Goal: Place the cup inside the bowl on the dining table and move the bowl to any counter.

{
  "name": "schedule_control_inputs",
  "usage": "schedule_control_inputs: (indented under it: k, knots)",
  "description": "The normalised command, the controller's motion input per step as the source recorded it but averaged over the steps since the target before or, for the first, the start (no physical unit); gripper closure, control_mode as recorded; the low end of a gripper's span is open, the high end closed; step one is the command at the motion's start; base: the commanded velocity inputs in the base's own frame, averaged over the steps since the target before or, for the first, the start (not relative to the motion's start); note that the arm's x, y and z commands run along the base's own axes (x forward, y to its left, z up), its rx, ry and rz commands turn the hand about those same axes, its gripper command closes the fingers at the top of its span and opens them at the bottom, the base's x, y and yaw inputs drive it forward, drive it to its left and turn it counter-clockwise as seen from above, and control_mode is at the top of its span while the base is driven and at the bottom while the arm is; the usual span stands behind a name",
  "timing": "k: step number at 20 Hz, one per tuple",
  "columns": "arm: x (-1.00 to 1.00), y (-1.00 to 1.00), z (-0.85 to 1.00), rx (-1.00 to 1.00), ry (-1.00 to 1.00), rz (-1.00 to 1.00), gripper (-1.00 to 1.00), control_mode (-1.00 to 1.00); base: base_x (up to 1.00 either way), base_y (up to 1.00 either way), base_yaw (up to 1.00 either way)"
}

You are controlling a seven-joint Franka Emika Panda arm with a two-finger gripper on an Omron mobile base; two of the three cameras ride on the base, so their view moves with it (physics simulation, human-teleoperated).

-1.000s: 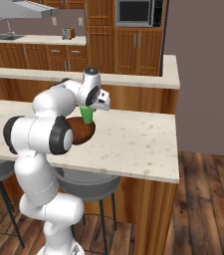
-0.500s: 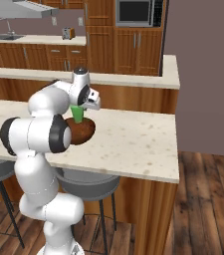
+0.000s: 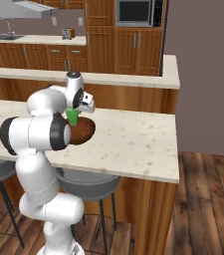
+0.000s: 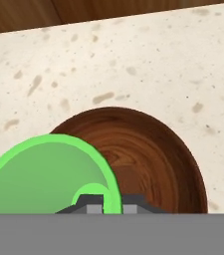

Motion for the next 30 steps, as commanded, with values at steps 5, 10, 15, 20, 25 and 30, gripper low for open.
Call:
schedule_control_inputs:
  k: [5,10,15,20,25,30]
  knots:
    - [0.0,0.12,-0.33,0.0,0.0,0.0,1.0,-1.0,0.0,0.0,0.0]
    - [0.0,0.01,-0.13,0.0,0.0,0.0,1.0,-1.0,0.0,0.0,0.0]
    - [0.0,0.0,-0.08,0.0,0.0,0.0,1.0,-1.0,0.0,0.0,0.0]
    - [0.04,0.0,-0.14,0.0,0.0,0.0,1.0,-1.0,0.0,0.0,0.0]
    - [0.07,0.0,-0.1,0.0,0.0,0.0,1.0,-1.0,0.0,0.0,0.0]
    - [0.14,0.0,-0.06,0.0,0.0,0.0,1.0,-1.0,0.0,0.0,0.0]
